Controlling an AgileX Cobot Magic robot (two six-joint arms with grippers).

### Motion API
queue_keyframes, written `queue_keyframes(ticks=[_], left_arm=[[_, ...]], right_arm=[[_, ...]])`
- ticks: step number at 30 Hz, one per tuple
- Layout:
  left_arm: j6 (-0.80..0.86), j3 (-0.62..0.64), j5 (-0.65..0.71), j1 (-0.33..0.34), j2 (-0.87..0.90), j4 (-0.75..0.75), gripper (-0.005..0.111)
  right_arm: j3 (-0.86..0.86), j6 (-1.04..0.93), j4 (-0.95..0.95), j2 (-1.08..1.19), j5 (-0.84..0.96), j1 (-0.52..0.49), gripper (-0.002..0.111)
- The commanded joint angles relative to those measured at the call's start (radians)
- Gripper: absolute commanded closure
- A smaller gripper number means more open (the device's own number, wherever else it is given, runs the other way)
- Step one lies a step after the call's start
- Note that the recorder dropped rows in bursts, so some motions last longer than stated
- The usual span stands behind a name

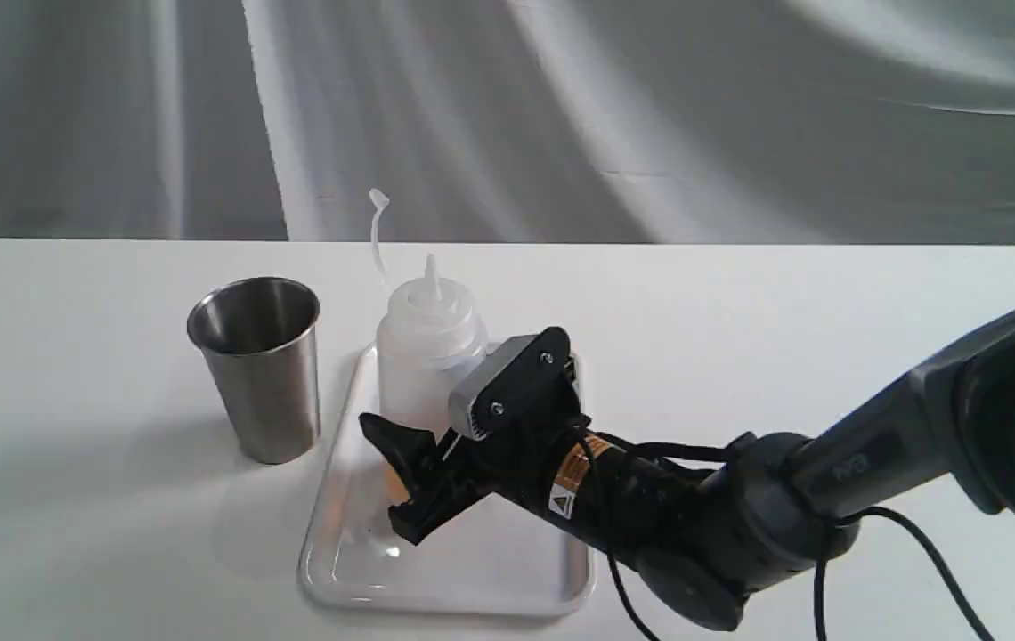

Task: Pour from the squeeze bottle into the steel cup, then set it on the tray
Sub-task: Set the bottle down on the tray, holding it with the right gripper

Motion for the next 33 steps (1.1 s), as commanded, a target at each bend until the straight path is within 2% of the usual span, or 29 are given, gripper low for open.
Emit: queue_keyframes(ticks=[1,33], left_arm=[[-0.002,0.004,-0.009,-0.008,-0.003,-0.003,0.098],[-0.004,0.004,-0.009,-0.008,-0.003,-0.003,0.098]], right_arm=[[-0.007,-0.009,0.012,0.001,-0.044,0.001,0.108],[-0.007,-0.01,0.004,0.045,-0.02,0.001,0.108]])
